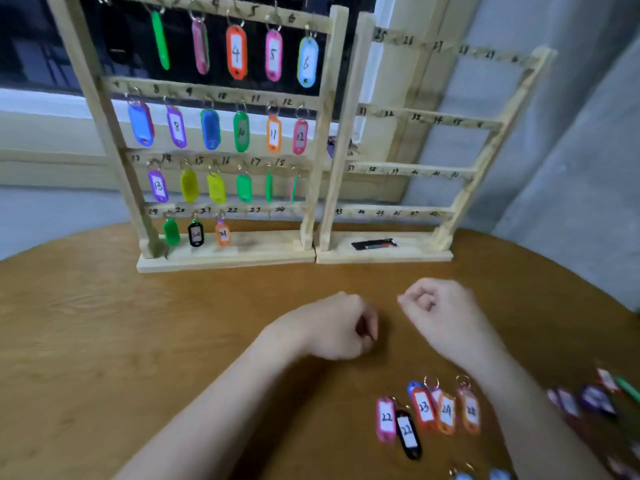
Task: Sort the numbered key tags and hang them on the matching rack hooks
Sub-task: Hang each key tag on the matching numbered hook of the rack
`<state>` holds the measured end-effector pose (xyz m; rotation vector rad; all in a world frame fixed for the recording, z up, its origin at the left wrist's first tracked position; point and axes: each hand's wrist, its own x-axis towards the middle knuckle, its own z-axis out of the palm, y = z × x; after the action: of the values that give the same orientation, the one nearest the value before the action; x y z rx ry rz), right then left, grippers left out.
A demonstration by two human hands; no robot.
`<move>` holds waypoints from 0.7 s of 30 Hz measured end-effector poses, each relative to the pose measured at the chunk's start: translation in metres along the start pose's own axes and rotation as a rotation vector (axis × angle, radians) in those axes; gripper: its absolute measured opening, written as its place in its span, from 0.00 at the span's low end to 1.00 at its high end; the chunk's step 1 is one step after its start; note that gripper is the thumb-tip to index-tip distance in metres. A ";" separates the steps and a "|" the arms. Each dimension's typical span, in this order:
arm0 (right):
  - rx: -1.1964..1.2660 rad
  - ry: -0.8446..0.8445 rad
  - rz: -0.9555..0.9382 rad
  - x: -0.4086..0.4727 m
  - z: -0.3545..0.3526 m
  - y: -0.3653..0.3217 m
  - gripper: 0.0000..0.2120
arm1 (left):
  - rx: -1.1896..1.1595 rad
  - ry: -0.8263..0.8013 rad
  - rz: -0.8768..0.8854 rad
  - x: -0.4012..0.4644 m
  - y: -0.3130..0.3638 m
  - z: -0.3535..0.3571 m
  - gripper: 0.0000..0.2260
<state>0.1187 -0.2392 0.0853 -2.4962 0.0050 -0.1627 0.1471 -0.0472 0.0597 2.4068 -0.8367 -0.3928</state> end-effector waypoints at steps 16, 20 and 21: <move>-0.333 -0.200 0.072 -0.116 0.007 0.023 0.22 | -0.124 -0.163 0.169 -0.004 -0.004 0.042 0.12; -0.320 -0.197 0.069 -0.123 0.011 0.020 0.22 | -0.129 -0.097 0.209 0.001 -0.007 0.051 0.10; -0.302 -0.201 0.083 -0.124 0.012 0.020 0.21 | -0.124 -0.084 0.212 0.002 -0.008 0.053 0.09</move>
<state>-0.0025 -0.2426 0.0499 -2.7966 0.0530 0.1344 0.1293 -0.0643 0.0122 2.1748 -1.0610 -0.4501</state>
